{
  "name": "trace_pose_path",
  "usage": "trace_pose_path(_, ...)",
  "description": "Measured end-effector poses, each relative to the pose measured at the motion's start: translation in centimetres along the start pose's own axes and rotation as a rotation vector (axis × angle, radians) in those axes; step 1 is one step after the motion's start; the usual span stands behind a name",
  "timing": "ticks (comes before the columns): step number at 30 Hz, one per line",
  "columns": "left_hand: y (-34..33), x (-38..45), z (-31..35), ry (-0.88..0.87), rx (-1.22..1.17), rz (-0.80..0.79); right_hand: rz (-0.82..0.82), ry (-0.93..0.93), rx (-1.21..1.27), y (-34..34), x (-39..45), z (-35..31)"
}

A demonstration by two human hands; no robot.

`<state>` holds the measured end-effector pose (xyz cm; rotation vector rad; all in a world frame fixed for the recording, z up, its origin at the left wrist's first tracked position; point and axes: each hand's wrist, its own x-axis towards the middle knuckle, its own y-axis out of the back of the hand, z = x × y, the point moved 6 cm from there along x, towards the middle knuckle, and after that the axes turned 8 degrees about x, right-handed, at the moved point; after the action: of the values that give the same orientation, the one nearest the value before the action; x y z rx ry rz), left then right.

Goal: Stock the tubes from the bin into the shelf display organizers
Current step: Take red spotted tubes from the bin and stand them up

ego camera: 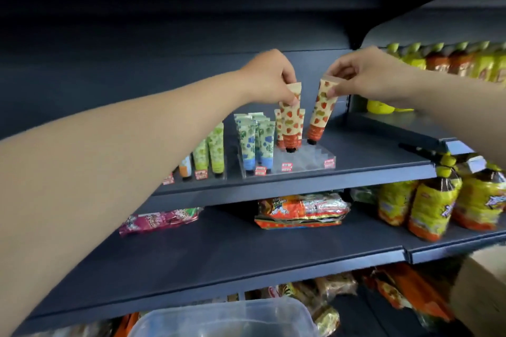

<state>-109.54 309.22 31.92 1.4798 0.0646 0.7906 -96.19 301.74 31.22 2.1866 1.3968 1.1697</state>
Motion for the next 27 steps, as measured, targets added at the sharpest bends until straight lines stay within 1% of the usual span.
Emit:
trace_pose_path(2,-0.1,1.7,0.0,0.041,0.008,0.016,0.030,-0.003,0.014,0.5,0.9,1.0)
trace_pose_path(6,-1.6,5.1,-0.9,0.118,0.077,-0.015,0.070,-0.040,0.027,0.4,2.7,3.9)
trace_pose_path(12,-5.0,8.2,-3.6,0.221,0.069,-0.011,0.025,-0.106,0.116,-1.4,5.7,8.9)
trace_pose_path(18,-7.7,10.2,-5.2,0.253,0.103,-0.093,0.008,-0.090,0.163,-3.4,8.5,11.6)
trace_pose_path(24,-9.3,11.4,-6.4,0.256,0.161,-0.150,-0.137,-0.088,0.156,-5.5,10.0,12.8)
trace_pose_path(27,-9.8,11.8,-6.9,0.267,0.165,-0.168,-0.184,-0.096,0.158,-6.1,10.3,13.3)
